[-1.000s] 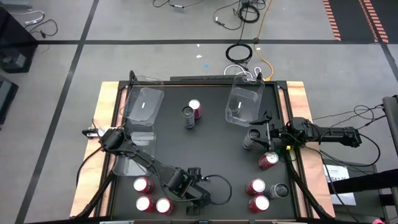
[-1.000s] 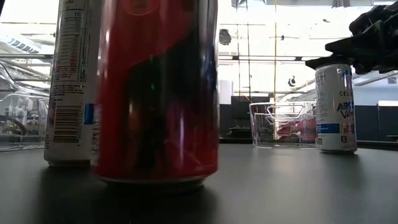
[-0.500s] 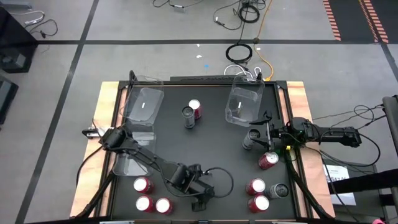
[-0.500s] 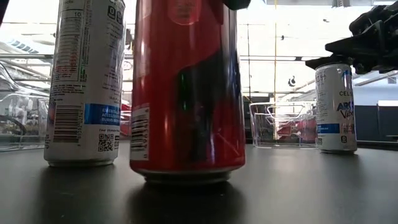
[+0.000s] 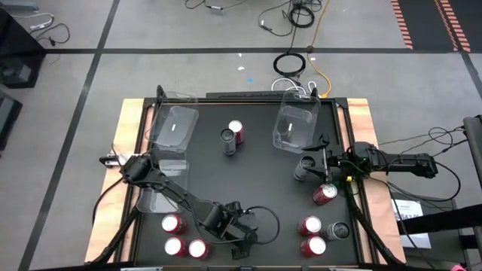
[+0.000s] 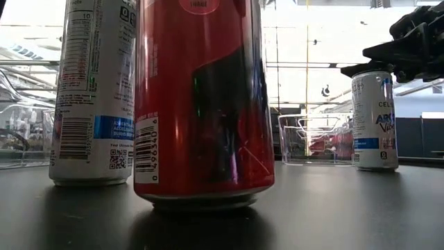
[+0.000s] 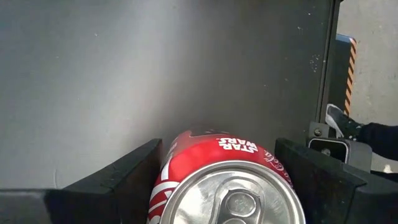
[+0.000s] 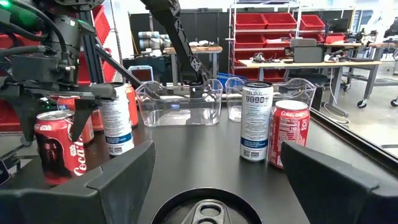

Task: Sort soda cans
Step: Move the center red soda can to the bottom middle of the table

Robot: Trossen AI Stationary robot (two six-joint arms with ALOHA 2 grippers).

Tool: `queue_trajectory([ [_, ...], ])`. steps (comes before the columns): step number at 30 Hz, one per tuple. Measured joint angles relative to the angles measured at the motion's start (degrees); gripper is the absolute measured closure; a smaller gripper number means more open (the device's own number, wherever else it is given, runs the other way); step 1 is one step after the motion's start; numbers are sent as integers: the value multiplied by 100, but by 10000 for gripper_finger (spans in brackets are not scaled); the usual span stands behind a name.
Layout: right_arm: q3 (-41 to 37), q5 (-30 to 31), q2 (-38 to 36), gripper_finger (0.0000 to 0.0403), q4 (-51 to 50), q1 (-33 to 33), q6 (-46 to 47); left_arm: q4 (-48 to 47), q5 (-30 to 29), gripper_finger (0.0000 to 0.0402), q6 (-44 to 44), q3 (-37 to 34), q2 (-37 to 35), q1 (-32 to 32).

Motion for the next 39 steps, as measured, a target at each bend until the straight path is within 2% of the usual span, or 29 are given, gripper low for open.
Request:
queue_trajectory([
  [12, -2, -1, 0, 64, 0, 1, 0, -43, -182, 94, -2, 0, 2, 5],
  [17, 1, 0, -2, 64, 0, 1, 2, -338, -328, 94, -4, 2, 2, 25],
  [39, -2, -1, 0, 64, 0, 0, 0, -306, -217, 94, 7, 4, 2, 44],
])
